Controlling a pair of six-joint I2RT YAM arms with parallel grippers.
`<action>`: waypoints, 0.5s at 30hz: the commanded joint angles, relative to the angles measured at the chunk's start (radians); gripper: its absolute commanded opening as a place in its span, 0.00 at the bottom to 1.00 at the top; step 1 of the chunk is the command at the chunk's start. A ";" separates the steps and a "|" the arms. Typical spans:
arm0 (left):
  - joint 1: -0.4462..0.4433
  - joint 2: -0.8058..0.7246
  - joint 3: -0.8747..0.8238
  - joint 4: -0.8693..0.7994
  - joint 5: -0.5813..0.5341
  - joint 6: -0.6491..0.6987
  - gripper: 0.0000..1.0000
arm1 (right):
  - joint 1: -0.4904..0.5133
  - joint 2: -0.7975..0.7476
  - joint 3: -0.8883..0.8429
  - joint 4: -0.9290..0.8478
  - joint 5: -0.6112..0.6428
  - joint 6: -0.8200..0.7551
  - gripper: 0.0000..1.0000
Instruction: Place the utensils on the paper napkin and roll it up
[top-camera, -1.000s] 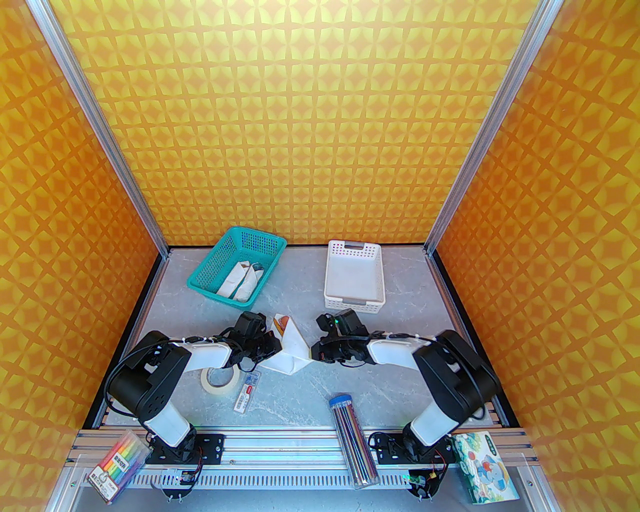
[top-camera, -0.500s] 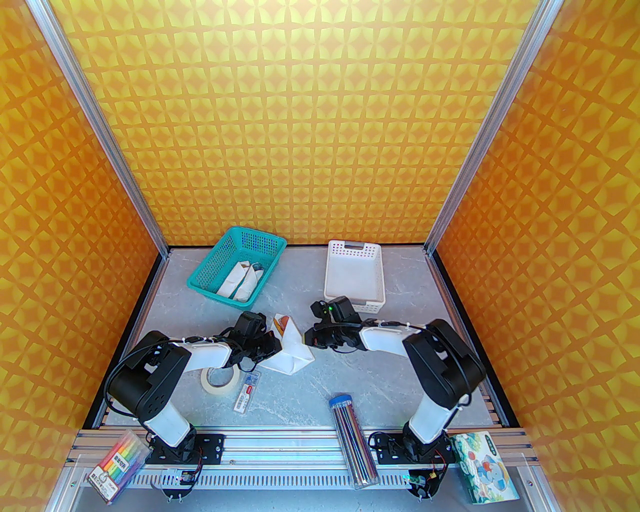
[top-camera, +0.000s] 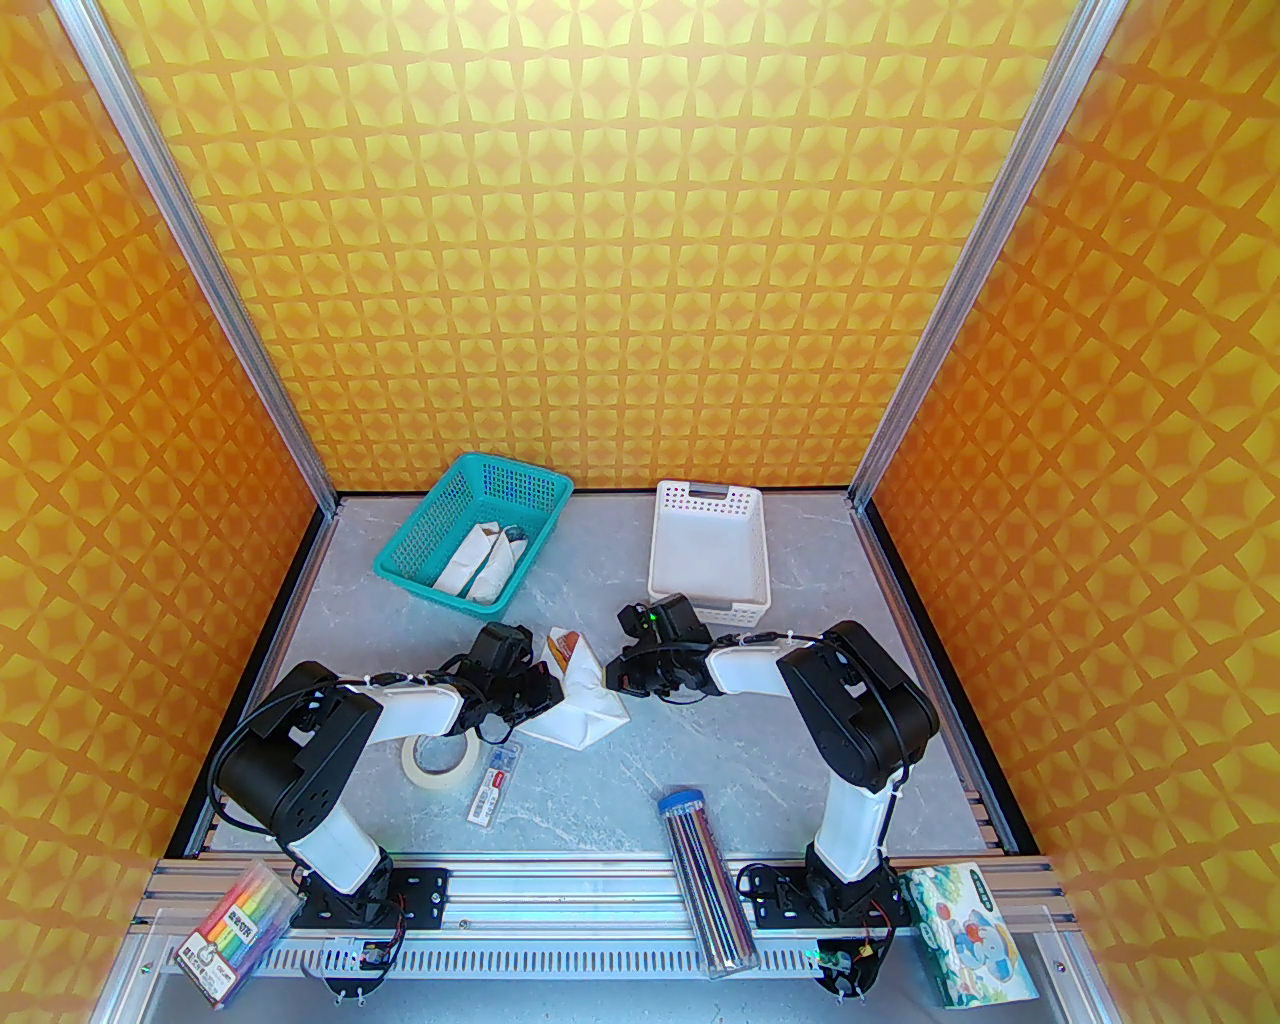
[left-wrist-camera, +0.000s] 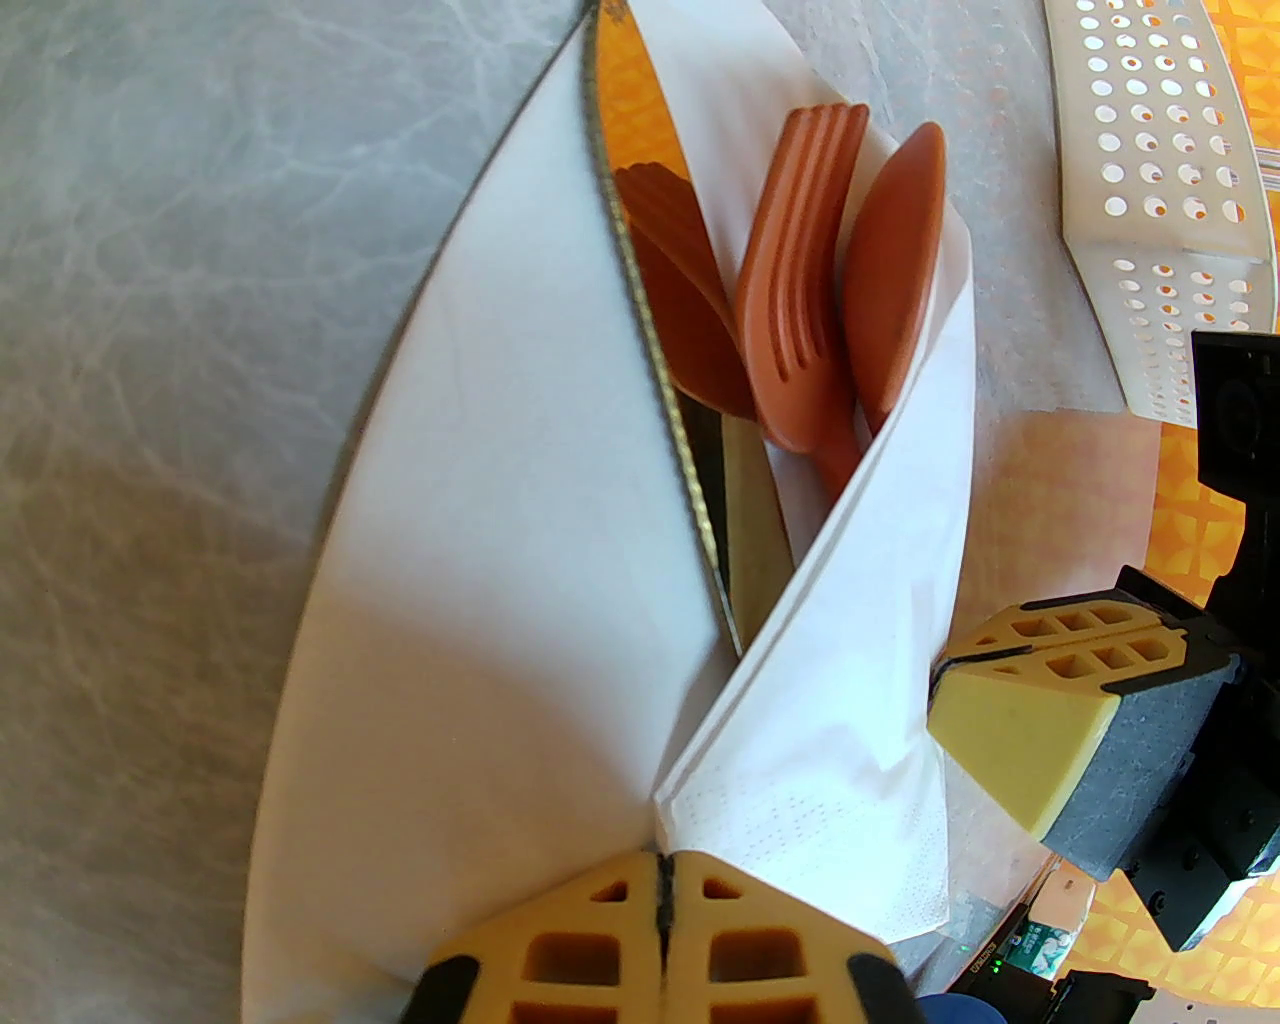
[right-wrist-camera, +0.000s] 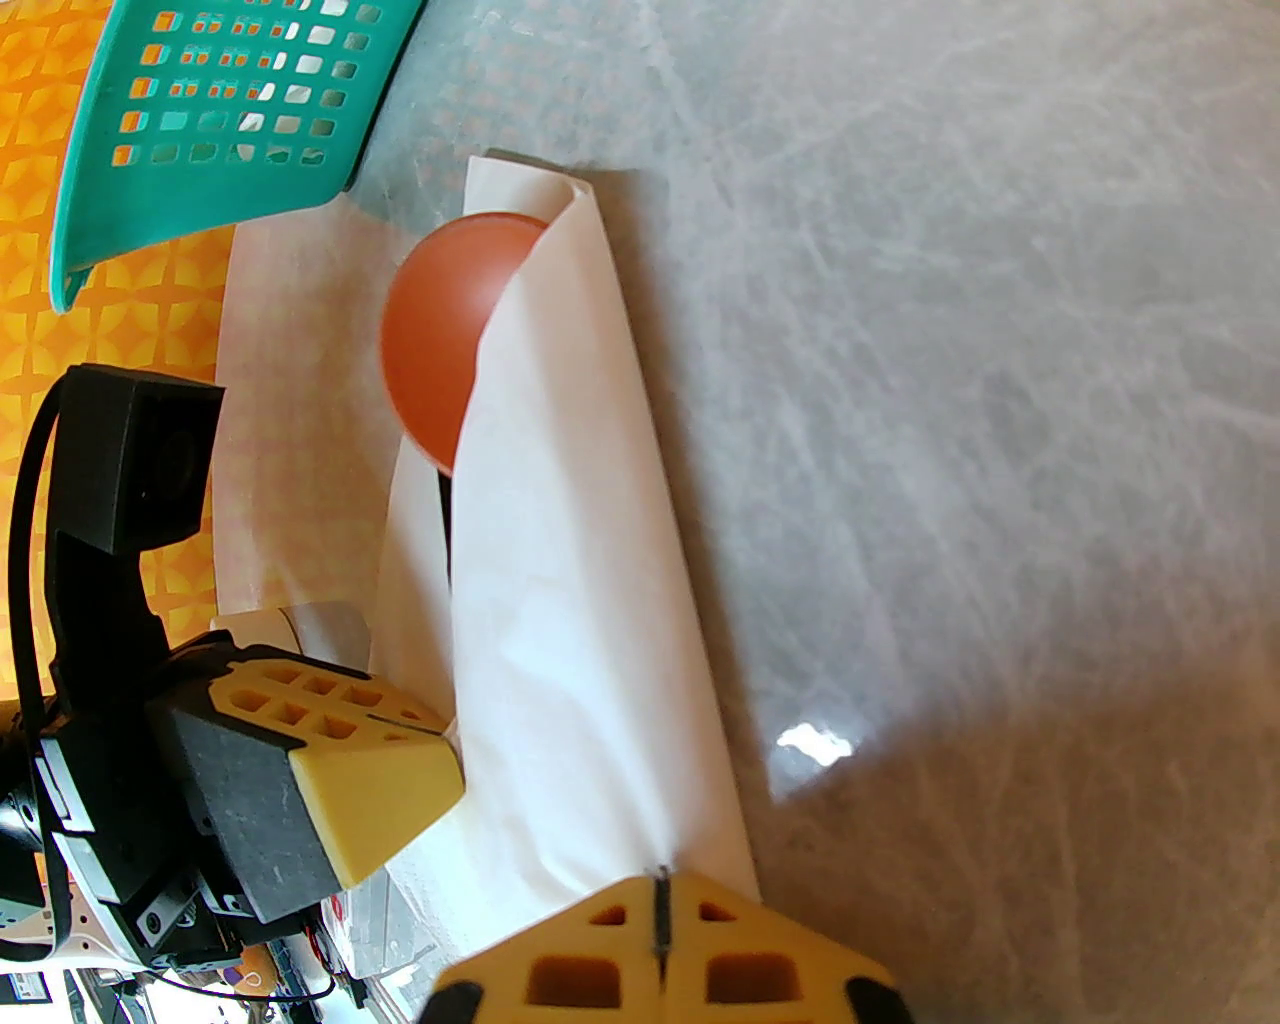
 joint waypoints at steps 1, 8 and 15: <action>0.009 0.016 -0.011 -0.083 -0.050 0.019 0.00 | -0.005 0.028 0.010 -0.031 0.054 -0.005 0.00; 0.008 0.014 -0.017 -0.082 -0.050 0.018 0.00 | -0.005 -0.029 0.006 -0.084 0.063 -0.015 0.00; 0.009 0.013 -0.020 -0.079 -0.050 0.019 0.00 | -0.005 -0.069 0.081 -0.120 0.036 -0.017 0.00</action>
